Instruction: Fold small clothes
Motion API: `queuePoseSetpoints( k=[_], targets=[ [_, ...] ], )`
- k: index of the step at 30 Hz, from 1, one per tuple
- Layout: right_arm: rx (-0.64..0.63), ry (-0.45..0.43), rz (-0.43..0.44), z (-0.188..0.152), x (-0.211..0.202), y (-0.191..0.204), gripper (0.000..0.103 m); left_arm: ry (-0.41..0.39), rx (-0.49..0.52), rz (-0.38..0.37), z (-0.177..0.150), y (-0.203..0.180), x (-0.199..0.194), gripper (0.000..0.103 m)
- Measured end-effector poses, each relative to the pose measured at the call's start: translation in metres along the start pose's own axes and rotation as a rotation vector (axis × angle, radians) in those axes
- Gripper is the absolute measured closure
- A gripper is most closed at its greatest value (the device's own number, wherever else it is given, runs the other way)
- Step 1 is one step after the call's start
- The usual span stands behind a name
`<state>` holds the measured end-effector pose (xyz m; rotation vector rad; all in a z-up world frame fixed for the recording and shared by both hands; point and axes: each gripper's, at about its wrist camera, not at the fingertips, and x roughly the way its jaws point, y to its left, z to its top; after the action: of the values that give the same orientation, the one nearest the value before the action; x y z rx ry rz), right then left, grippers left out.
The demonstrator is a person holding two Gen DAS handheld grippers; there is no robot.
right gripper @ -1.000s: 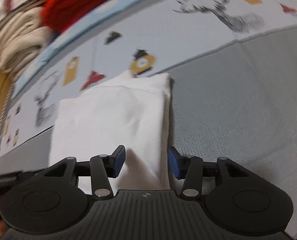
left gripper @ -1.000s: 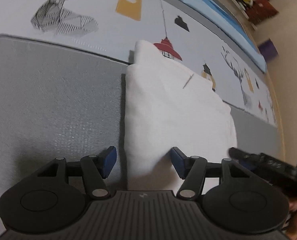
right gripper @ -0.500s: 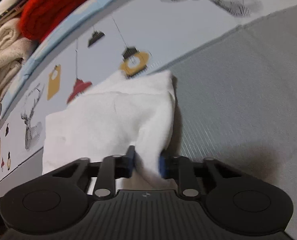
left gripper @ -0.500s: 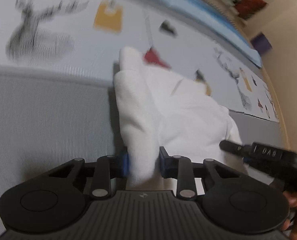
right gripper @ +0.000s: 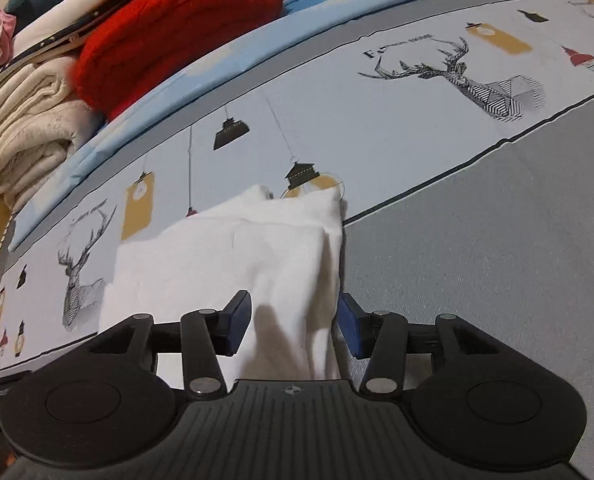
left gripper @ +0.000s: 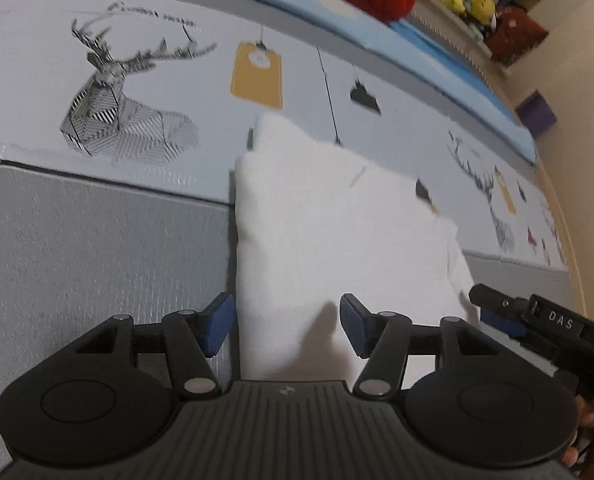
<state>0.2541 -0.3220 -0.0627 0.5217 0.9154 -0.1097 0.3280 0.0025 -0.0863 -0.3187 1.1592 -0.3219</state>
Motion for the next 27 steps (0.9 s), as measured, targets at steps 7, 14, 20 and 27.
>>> queuePoseSetpoints(
  k=[7,14,20,27],
  targets=[
    [-0.067,0.104,-0.088,-0.011,0.012,-0.002,0.048,0.030,0.097,0.077,-0.013,-0.004,0.001,0.039],
    [-0.138,-0.027,-0.021,-0.009,-0.020,0.001,0.050,0.038,0.233,0.024,-0.024,-0.017,-0.010,0.039],
    [-0.282,0.143,-0.100,-0.025,-0.004,-0.001,0.045,0.032,0.250,0.083,-0.033,-0.013,-0.013,0.036],
    [-0.362,0.085,-0.312,-0.028,-0.021,-0.007,0.047,-0.247,0.392,0.179,-0.053,-0.036,-0.065,0.017]
  ],
)
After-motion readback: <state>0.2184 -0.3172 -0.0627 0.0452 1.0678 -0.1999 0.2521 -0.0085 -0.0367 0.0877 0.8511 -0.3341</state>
